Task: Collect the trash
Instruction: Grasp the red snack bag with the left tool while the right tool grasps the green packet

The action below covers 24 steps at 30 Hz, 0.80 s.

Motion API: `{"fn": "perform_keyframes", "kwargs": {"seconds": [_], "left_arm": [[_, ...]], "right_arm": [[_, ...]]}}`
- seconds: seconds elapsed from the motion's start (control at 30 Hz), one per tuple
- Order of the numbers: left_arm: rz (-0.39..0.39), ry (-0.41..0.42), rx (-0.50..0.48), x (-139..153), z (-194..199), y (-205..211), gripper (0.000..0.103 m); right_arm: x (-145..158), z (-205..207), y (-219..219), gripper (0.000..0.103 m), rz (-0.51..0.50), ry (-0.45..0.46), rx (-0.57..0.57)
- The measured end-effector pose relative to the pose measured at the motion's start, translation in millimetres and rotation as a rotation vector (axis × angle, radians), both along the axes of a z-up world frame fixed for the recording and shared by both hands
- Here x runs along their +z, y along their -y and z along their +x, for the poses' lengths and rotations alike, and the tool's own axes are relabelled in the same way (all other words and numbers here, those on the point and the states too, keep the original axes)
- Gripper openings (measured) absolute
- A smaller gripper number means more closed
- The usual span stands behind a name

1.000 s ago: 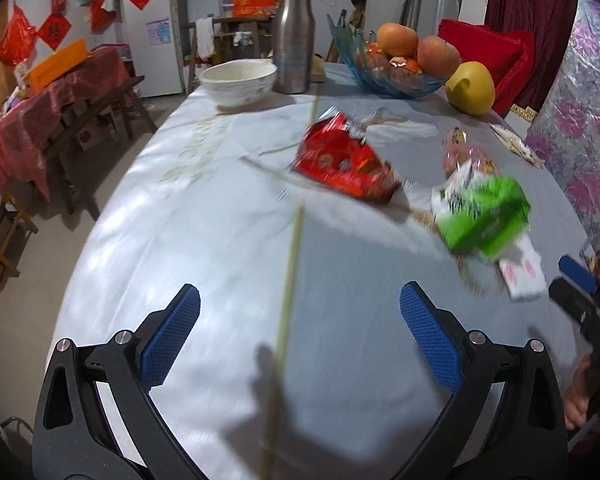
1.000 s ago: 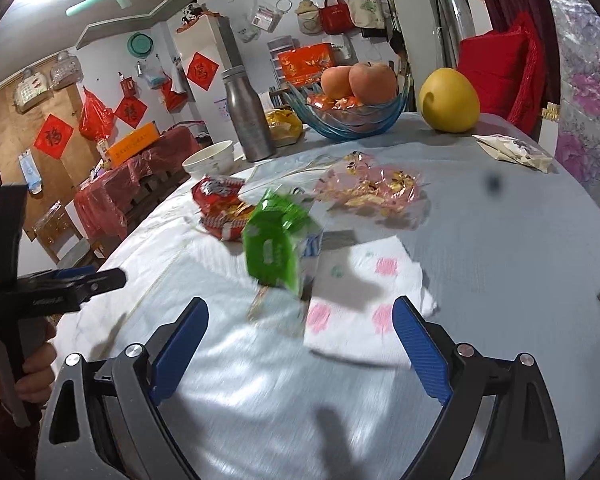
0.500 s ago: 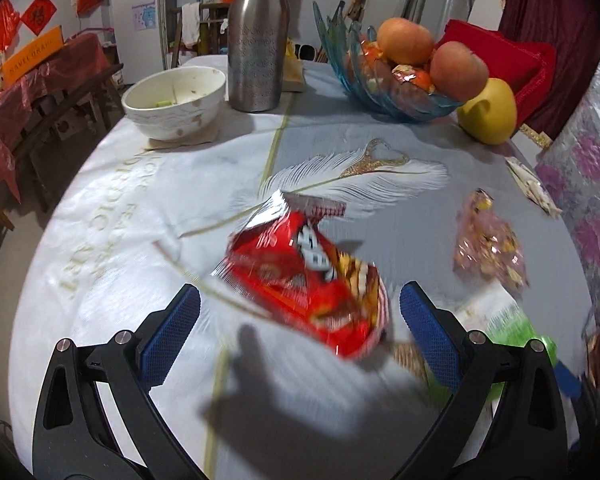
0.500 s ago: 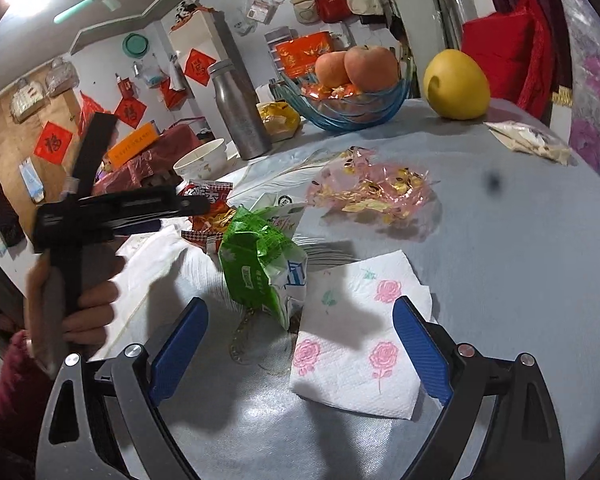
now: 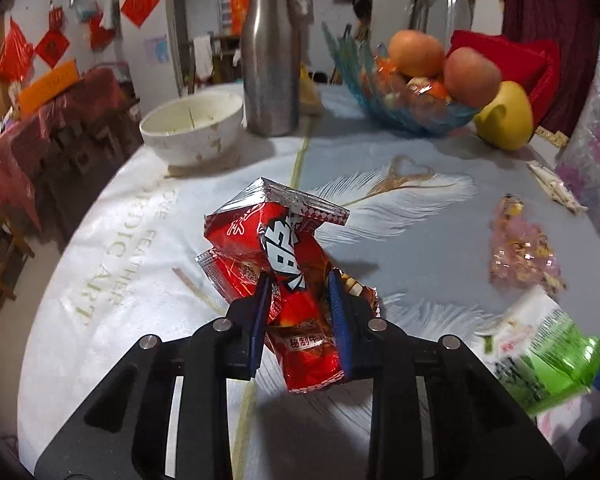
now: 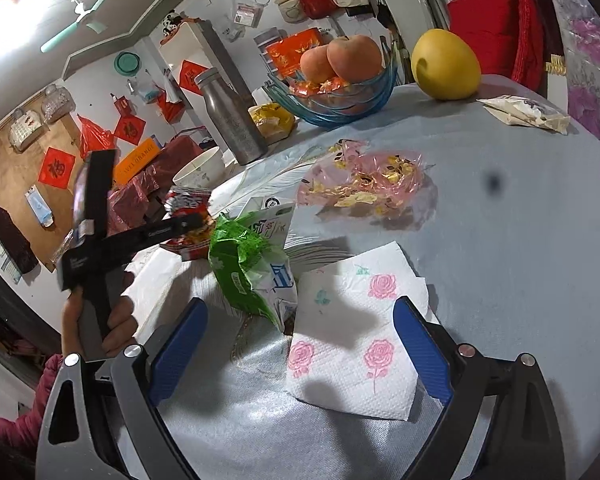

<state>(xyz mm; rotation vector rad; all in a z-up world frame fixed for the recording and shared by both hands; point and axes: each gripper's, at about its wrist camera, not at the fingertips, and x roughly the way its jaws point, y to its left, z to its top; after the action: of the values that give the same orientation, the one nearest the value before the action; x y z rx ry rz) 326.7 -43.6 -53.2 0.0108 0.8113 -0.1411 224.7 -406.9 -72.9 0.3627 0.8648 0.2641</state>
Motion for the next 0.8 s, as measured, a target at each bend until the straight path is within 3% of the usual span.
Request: {"fn": "perform_keyframes", "kwargs": {"seconds": [0.13, 0.3, 0.7, 0.77, 0.8], "left_arm": [[-0.045, 0.017, -0.016, 5.3, -16.1, -7.4, 0.030], [-0.090, -0.021, -0.017, -2.7, -32.4, -20.9, 0.030], [-0.081, -0.040, -0.052, -8.8, -37.6, -16.8, 0.030], [-0.083, -0.044, -0.056, -9.4, -37.4, -16.7, 0.030], [-0.087, -0.045, -0.060, -9.6, -37.9, -17.0, 0.030]], "right_arm": [[1.7, -0.6, -2.5, 0.092, -0.020, 0.006, 0.001], [3.6, 3.4, -11.8, 0.092, -0.062, 0.004, 0.030], [2.8, 44.0, -51.9, 0.092, -0.128, 0.010, 0.113], [-0.8, 43.8, -55.0, 0.080, -0.146, 0.007, 0.123], [-1.3, 43.0, -57.0, 0.060, -0.163, 0.011, 0.134]]}}
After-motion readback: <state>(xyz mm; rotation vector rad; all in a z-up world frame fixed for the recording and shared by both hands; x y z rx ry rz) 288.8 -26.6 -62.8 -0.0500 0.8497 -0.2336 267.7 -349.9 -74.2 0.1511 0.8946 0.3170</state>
